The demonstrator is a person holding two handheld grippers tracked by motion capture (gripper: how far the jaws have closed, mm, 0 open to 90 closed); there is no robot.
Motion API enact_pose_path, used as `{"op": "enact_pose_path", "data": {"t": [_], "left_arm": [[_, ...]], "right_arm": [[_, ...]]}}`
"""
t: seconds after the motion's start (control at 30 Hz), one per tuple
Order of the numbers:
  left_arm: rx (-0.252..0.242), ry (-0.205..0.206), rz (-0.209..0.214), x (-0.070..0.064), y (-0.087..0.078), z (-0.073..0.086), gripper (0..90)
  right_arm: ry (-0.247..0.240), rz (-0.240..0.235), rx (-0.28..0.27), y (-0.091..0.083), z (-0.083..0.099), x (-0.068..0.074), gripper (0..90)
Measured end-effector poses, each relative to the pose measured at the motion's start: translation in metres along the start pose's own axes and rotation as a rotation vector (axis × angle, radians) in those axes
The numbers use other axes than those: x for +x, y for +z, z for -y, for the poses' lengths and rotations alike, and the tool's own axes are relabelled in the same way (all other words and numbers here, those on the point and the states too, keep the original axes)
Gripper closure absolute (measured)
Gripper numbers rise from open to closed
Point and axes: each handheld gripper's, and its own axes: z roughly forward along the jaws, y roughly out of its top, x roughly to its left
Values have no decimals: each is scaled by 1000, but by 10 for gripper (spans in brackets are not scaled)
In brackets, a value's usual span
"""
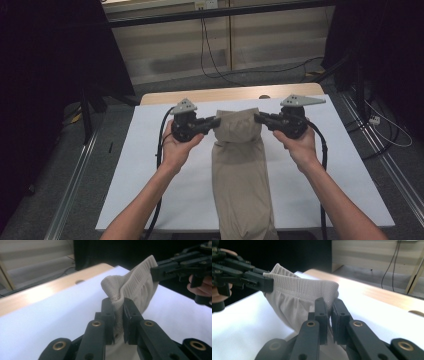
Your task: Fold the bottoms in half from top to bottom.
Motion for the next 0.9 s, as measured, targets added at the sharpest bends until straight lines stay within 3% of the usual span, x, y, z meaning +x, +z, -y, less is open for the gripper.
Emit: {"op": "enact_pose_path", "data": {"t": [0.1, 0.17, 0.3, 0.47, 0.57, 0.73, 0.83, 0.9], "left_arm": [[18, 23, 16, -17, -11, 13, 810], [33, 40, 47, -27, -18, 24, 810], [66, 69, 62, -43, -27, 47, 809], [104, 57, 112, -56, -31, 70, 803], [144, 103, 124, -67, -31, 84, 800], [196, 151, 138, -75, -30, 105, 785], [242, 146, 139, -77, -25, 118, 786], [264, 165, 148, -80, -25, 119, 788]], "right_arm": [[-14, -27, 24, -16, 18, 18, 846], [-19, -36, 31, -19, 23, 22, 846], [-41, -60, 54, -30, 46, 38, 845], [-45, -88, 67, -41, 74, 52, 841], [-64, -91, 101, -46, 87, 58, 839], [-94, -101, 186, -55, 112, 71, 828], [-91, -110, 213, -57, 121, 75, 830], [-106, -108, 248, -57, 128, 79, 837]]}}
